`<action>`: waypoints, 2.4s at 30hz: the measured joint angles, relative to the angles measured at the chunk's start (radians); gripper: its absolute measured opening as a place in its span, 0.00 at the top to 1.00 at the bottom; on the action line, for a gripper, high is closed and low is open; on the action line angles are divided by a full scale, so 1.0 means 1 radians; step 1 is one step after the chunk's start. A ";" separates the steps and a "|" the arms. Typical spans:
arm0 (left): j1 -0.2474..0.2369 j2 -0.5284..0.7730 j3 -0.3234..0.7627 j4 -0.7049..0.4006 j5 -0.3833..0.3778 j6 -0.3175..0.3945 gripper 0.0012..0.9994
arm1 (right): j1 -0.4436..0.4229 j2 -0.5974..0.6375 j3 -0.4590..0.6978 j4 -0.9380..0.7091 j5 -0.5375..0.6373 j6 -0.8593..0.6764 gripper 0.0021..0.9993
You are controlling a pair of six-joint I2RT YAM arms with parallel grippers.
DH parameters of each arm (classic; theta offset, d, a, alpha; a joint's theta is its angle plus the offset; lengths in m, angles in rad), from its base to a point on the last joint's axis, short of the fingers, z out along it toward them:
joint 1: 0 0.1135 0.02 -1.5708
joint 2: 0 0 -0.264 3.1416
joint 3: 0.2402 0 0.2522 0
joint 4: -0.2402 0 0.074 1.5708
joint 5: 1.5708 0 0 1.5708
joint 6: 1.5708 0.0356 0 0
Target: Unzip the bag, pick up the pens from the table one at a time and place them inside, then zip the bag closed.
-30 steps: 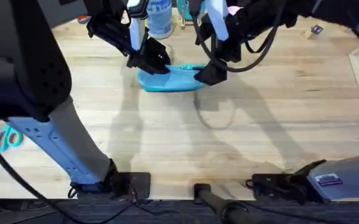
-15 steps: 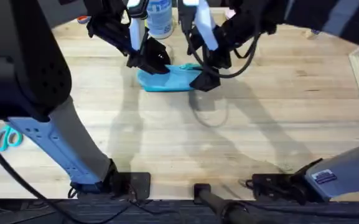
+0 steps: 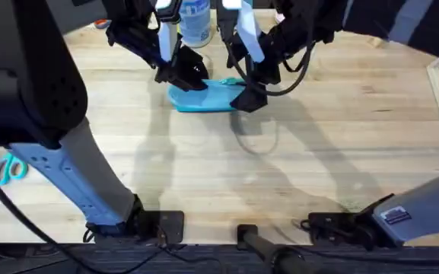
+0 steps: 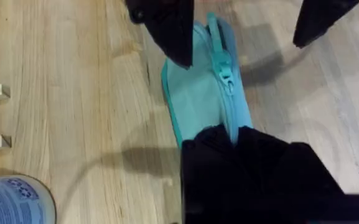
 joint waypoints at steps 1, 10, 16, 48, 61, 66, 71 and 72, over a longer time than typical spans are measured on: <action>0.000 0.000 0.000 0.000 0.000 0.000 0.96 | 0.000 0.002 0.000 0.000 0.000 0.000 0.00; 0.000 0.000 0.000 0.000 0.000 0.000 0.96 | 0.000 0.015 0.000 -0.005 0.000 -0.001 0.15; 0.000 0.000 0.000 0.000 0.000 0.000 0.96 | 0.000 0.023 0.000 -0.005 0.000 -0.003 0.34; 0.000 0.000 0.000 0.000 -0.003 0.000 0.96 | 0.000 0.025 0.000 -0.003 0.028 -0.002 0.97; 0.000 0.000 0.000 0.000 -0.002 0.000 0.96 | 0.000 -0.008 0.000 0.001 0.028 0.045 0.97; 0.000 0.000 0.000 0.000 0.000 0.000 0.96 | 0.004 -0.100 0.000 -0.001 0.033 0.047 0.97; 0.000 0.000 0.000 0.000 0.000 0.000 0.96 | 0.003 -0.172 0.000 -0.001 0.064 0.054 0.97; 0.000 0.000 0.000 0.000 0.000 0.000 0.96 | 0.003 -0.181 0.000 -0.002 0.072 0.057 0.97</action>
